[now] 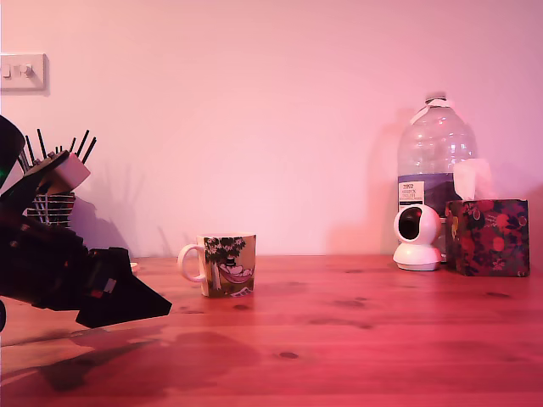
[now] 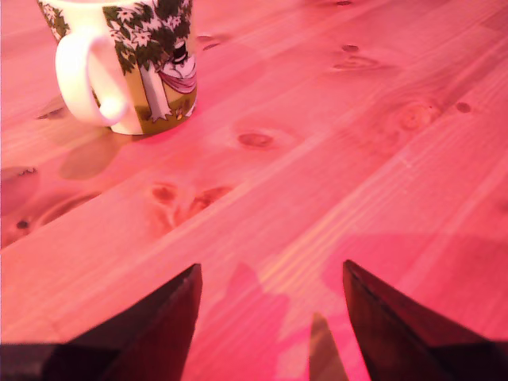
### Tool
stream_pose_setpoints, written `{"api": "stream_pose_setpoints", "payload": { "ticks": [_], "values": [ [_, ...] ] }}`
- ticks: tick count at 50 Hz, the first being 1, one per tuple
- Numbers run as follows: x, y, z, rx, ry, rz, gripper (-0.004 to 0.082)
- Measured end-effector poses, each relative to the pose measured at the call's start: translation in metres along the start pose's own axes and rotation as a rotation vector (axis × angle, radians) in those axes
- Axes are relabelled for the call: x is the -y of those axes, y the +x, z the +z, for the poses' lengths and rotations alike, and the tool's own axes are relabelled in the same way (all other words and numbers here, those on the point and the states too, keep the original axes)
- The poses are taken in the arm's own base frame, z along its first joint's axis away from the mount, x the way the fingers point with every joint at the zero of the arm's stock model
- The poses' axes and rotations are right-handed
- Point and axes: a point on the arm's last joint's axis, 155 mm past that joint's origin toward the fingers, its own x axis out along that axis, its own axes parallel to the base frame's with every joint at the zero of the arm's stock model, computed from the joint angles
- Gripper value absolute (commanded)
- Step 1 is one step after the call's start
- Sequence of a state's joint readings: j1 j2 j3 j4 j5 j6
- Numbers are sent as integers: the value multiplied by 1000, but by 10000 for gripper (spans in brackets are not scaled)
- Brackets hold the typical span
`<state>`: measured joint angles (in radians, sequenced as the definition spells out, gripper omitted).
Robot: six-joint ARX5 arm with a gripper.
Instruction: Pick up the coffee capsules from the table one by one and drop them inside the nearest coffee cup
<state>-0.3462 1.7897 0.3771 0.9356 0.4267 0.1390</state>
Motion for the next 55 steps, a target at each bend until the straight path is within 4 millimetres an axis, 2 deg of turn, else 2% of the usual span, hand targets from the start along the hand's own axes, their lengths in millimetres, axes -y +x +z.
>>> {"api": "stream_pose_setpoints", "payload": {
  "ticks": [7,37,47,55],
  "values": [
    [-1,0,-7,-27,-16,5,481],
    [-2,0,-8,-32,-19,14,481],
    [-16,-4,-23,-95,-60,79,481],
    [-32,-11,-21,-98,-84,145,481]
  ]
}}
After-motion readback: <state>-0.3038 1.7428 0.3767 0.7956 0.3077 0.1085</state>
